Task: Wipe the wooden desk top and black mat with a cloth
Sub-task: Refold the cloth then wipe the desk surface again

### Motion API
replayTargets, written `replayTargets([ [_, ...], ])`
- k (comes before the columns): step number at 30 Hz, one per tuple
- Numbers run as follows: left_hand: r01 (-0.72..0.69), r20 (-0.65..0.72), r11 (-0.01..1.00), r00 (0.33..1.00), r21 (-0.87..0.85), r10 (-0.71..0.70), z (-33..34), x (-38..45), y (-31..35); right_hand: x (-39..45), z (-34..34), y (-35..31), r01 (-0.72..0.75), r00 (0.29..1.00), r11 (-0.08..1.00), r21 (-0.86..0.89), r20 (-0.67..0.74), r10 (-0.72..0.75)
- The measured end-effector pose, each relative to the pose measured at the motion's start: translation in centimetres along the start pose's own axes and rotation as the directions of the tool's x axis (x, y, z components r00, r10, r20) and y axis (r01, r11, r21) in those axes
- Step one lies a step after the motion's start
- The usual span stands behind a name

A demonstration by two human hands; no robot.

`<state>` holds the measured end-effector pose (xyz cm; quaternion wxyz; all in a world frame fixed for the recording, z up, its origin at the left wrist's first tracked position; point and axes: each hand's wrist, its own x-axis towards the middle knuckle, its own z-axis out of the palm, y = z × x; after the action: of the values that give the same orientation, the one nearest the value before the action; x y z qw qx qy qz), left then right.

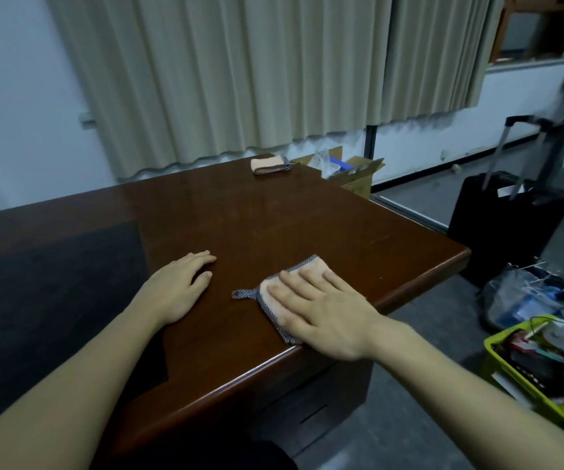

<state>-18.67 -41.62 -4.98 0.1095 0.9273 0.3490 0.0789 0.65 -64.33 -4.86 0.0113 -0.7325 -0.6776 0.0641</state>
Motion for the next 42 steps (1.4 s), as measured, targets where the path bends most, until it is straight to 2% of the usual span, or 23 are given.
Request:
replayTargets([
  [2, -0.003, -0.006, 1.000, 1.000, 0.003, 0.003, 0.1, 0.0, -0.1, -0.8, -0.3, 1.4, 0.039, 0.999, 0.999, 0.015, -0.004, -0.039],
  [4, -0.011, -0.012, 1.000, 1.000, 0.007, 0.011, 0.2, 0.0, -0.2, -1.3, -0.6, 4.9, 0.018, 1.000, 1.000, -0.014, 0.015, -0.017],
  [6, -0.013, -0.008, 1.000, 1.000, 0.009, 0.013, 0.2, 0.0, -0.3, -1.1, -0.9, 9.7, -0.082, 0.996, 0.995, -0.065, 0.013, 0.083],
  [9, -0.017, -0.017, 0.999, 1.000, 0.028, 0.017, 0.3, 0.1, -0.3, 0.3, -1.6, 15.7, -0.303, 0.951, 0.947, -0.110, 0.034, 0.308],
  [12, -0.027, -0.010, 0.999, 1.000, 0.043, 0.027, 0.3, 0.0, -0.2, 3.1, -2.5, 16.2, -0.436, 0.890, 0.894, -0.105, 0.096, 0.446],
  [14, -0.022, -0.018, 0.998, 1.000, 0.058, 0.024, -0.2, 0.4, -0.3, 5.1, -2.5, 13.7, -0.407, 0.904, 0.910, -0.077, 0.106, 0.414],
  [18, 0.011, -0.038, 0.999, 0.999, 0.052, -0.009, -1.6, 3.5, 0.0, 5.9, -1.8, 5.8, -0.121, 0.981, 0.990, -0.077, 0.144, 0.131],
  [20, 0.011, -0.047, 1.000, 0.999, 0.024, -0.009, -1.9, 5.4, 0.4, 4.5, -1.6, 3.3, 0.018, 0.993, 0.999, -0.043, 0.121, -0.012],
  [22, -0.023, -0.016, 0.999, 1.000, 0.042, 0.024, -1.6, 6.9, 1.0, 3.1, -2.1, 3.7, 0.083, 0.989, 0.996, 0.021, 0.119, -0.085],
  [25, -0.082, 0.023, 0.995, 0.996, 0.058, 0.081, -0.7, 8.0, 1.6, 3.7, -3.1, 8.4, -0.012, 0.990, 1.000, -0.006, 0.138, 0.013],
  [30, -0.103, -0.014, 0.994, 0.995, -0.043, 0.103, 1.0, 8.0, 1.2, 10.6, -3.6, 18.1, -0.354, 0.931, 0.935, -0.018, 0.089, 0.354],
  [33, -0.112, -0.028, 0.992, 0.994, -0.050, 0.110, 1.4, 8.4, 0.9, 15.6, -4.2, 18.3, -0.430, 0.897, 0.903, -0.009, 0.108, 0.428],
  [35, -0.100, -0.043, 0.993, 0.994, -0.063, 0.098, 1.5, 8.7, 0.8, 17.8, -4.5, 16.1, -0.404, 0.908, 0.915, -0.006, 0.114, 0.402],
  [39, -0.086, -0.051, 0.994, 0.995, -0.069, 0.083, 1.6, 8.8, 0.5, 18.8, -3.7, 10.4, -0.192, 0.973, 0.981, 0.015, 0.131, 0.188],
  [42, -0.094, -0.051, 0.993, 0.995, -0.067, 0.091, 1.7, 8.8, 0.4, 17.4, -3.5, 11.0, -0.107, 0.986, 0.993, 0.045, 0.133, 0.100],
])
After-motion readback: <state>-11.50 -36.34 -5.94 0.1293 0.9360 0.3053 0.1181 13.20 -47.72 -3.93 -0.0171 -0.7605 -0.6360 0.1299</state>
